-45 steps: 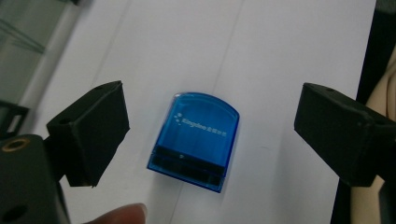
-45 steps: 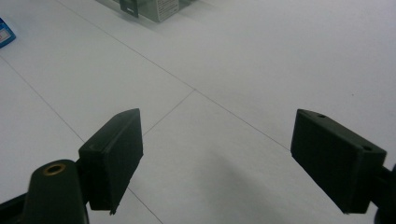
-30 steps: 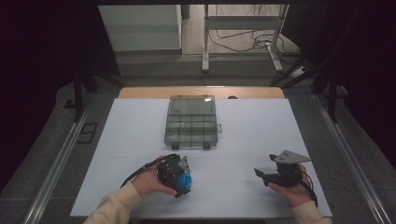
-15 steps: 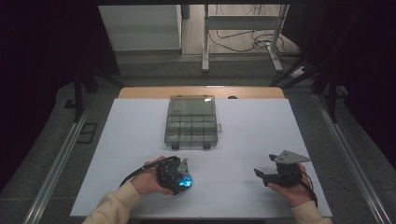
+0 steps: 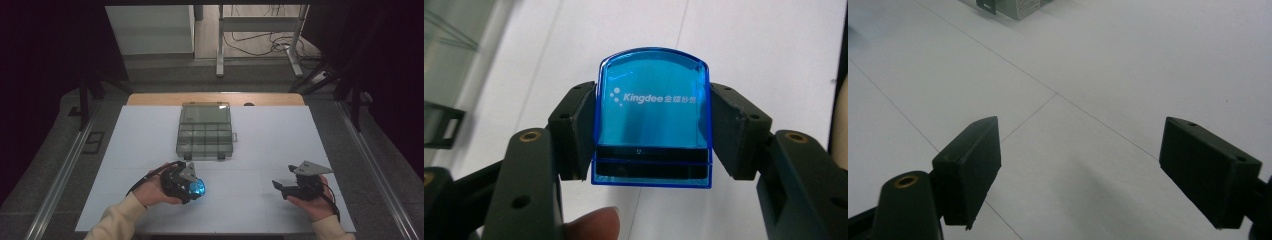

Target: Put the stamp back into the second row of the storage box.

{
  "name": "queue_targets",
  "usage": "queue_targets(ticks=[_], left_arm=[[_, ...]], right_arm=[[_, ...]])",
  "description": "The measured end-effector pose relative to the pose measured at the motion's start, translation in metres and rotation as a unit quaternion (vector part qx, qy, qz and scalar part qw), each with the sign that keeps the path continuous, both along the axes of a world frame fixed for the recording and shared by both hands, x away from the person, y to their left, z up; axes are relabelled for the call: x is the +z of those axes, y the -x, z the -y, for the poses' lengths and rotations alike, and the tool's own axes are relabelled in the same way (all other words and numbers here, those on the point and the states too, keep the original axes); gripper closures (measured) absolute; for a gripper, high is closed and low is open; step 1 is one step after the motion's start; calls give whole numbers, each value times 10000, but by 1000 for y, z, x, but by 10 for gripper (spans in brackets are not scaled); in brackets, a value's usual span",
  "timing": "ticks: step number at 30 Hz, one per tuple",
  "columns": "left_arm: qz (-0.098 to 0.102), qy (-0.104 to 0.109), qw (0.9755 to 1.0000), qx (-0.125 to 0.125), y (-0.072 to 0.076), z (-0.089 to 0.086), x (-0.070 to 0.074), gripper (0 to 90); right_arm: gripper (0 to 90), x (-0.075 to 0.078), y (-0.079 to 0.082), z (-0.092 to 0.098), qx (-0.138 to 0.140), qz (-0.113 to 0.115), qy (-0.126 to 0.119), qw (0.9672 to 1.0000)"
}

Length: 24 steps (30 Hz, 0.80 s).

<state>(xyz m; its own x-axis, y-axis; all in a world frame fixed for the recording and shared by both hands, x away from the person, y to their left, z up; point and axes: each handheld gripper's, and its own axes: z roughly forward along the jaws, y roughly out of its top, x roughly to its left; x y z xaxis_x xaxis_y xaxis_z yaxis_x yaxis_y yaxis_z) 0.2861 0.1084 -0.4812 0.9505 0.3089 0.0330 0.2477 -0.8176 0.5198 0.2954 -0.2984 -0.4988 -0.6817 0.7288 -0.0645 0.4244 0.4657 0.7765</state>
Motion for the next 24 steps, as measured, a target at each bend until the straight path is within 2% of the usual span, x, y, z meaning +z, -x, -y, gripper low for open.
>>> queue_targets(ticks=[3, 4, 8, 12, 24], left_arm=[[54, 45, 10000, 52, 0, -3, 5, 408], [84, 144, 9998, 98, 1, -7, 11, 408], [157, 251, 9995, 131, 2, -12, 19, 408], [195, 347, 9991, 160, 3, -15, 24, 408], [258, 374, 9988, 171, 2, -15, 29, 408]], right_arm=[[172, 0, 0, 0, -2, 1, 0, 10000], [172, 0, 0, 0, 1, 8, 3, 10000], [172, 0, 0, 0, -11, -1, 0, 10000], [172, 0, 0, 0, -19, -5, -5, 10000], [172, 0, 0, 0, -12, 3, 5, 10000]])
